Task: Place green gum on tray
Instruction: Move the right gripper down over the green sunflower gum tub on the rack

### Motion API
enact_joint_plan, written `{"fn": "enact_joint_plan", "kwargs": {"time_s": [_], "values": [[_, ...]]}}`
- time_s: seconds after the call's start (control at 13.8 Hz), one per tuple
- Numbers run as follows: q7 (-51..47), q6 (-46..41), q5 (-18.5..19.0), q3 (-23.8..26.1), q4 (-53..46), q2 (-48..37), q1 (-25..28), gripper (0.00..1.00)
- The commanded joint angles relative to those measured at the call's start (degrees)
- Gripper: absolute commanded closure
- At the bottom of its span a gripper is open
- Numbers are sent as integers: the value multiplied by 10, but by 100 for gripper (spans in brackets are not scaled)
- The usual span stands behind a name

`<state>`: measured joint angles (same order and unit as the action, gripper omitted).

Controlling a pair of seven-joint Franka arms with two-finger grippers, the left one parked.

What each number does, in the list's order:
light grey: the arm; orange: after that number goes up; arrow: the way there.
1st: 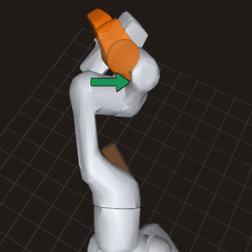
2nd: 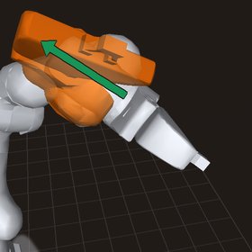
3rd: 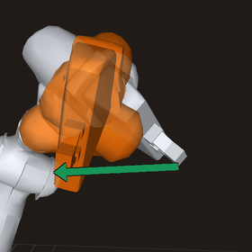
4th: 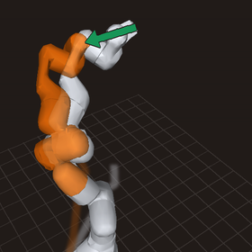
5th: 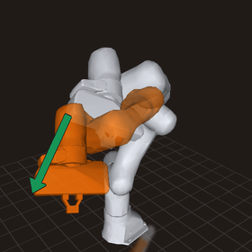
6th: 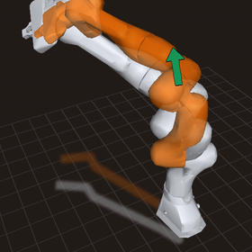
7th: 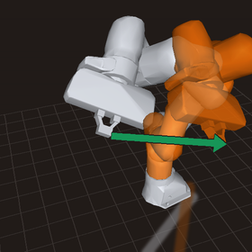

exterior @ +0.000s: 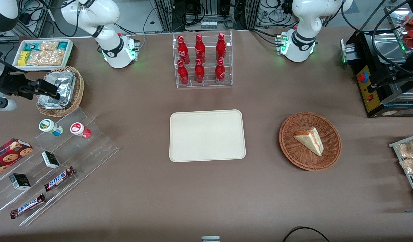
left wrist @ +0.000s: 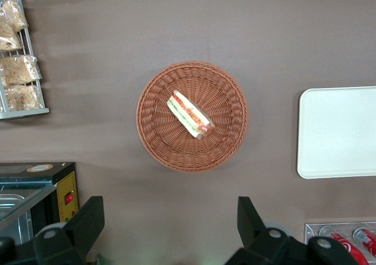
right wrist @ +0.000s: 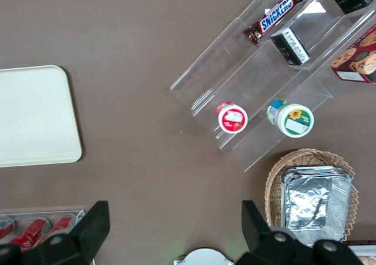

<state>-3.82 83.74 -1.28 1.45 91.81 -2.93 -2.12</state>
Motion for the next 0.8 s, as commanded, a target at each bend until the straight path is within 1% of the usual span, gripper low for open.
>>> {"fn": "enact_joint_plan", "kwargs": {"time_s": [0.0,0.29,0.36,0.43,0.51,0.58,0.72], "values": [[0,12,16,-1,6,-7,-3,0],[6,41,13,-1,7,20,-8,0],[7,55,17,-2,15,21,-11,0],[18,74,20,-2,36,19,-18,0],[59,109,22,-2,80,9,-31,0],[97,165,23,-1,140,-13,-47,0],[158,234,23,-1,208,-34,-75,0]]}}
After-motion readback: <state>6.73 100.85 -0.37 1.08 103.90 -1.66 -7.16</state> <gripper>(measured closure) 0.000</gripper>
